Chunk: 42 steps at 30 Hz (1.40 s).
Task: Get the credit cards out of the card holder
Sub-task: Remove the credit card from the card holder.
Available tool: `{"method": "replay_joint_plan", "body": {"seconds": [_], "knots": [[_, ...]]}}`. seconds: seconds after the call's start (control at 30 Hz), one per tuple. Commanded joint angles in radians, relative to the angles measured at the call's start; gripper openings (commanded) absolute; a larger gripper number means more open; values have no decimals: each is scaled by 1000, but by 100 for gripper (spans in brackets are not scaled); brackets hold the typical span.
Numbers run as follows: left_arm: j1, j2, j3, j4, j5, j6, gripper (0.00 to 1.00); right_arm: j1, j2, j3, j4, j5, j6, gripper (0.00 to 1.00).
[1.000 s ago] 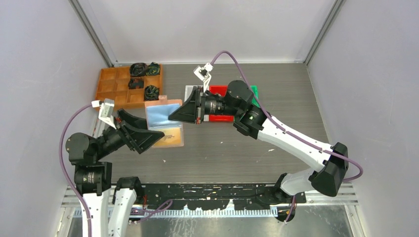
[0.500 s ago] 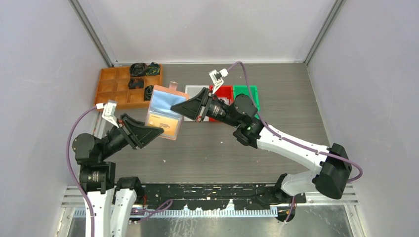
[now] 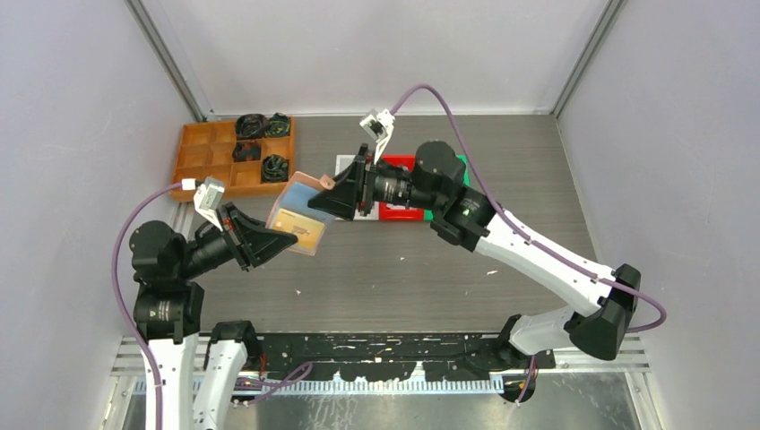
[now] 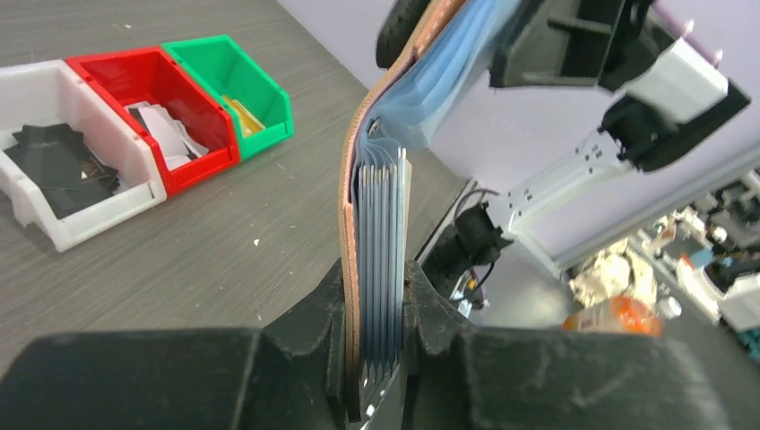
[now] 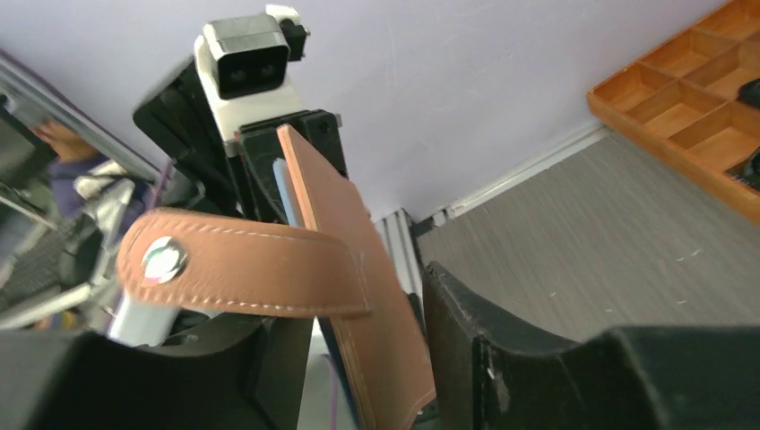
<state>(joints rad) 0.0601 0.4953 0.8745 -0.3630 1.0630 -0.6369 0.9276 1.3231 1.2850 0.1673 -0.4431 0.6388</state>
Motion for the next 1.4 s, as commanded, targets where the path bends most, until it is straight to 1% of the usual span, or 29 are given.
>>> {"method": "replay_joint_plan", "body": {"seconds": [0.0,0.1,0.2,0.27,0.33,0.37,0.4,0.43,0.47,0.5,0.6,0.67,0.73,0.8,0.87,0.9,0.97,1.03,1.17,1.27,1.37], "knots": [[2,43,137,-168,135,266,0,-3,55,200,-370,-135,-272,50],[3,75,193,-294,165,373,0,-4,80,264,-470,-115,-356,45],[3,100,236,-417,202,490,0,-3,78,269,-478,-108,-377,38],[2,117,268,-494,210,569,0,-3,77,275,-487,-115,-380,31],[1,130,293,-545,202,616,2,-4,75,275,-484,-130,-370,20],[2,134,294,-546,195,620,6,-3,70,267,-467,-132,-353,14],[3,134,291,-543,184,618,14,-3,59,252,-419,-135,-328,12],[2,129,282,-524,179,605,25,-4,47,231,-365,-134,-291,9],[2,118,263,-480,175,568,32,-5,32,198,-301,-129,-257,4],[3,99,235,-417,161,509,40,-4,13,155,-207,-119,-189,1],[3,16,124,-144,122,261,59,-5,-37,6,107,-61,-9,1],[3,-34,58,8,105,126,65,-4,-53,-83,289,-26,98,1],[3,-57,17,118,95,24,66,-4,-61,-175,447,24,190,1],[2,-61,11,137,91,-16,65,-4,-67,-229,568,67,260,1],[3,-63,9,137,55,-38,63,-3,-72,-285,658,104,306,1],[2,-64,7,145,36,-51,59,-2,-74,-304,689,121,317,1],[3,-66,-2,172,-20,-92,47,4,-77,-332,724,153,326,1],[2,-68,-13,199,-64,-132,38,12,-83,-358,743,187,327,1],[3,-79,-35,208,-167,-178,28,38,-86,-392,776,239,326,1],[3,-77,-56,222,-208,-211,29,68,-71,-399,790,253,315,1],[3,-75,-73,248,-216,-247,33,78,-54,-404,817,261,322,1]]}}
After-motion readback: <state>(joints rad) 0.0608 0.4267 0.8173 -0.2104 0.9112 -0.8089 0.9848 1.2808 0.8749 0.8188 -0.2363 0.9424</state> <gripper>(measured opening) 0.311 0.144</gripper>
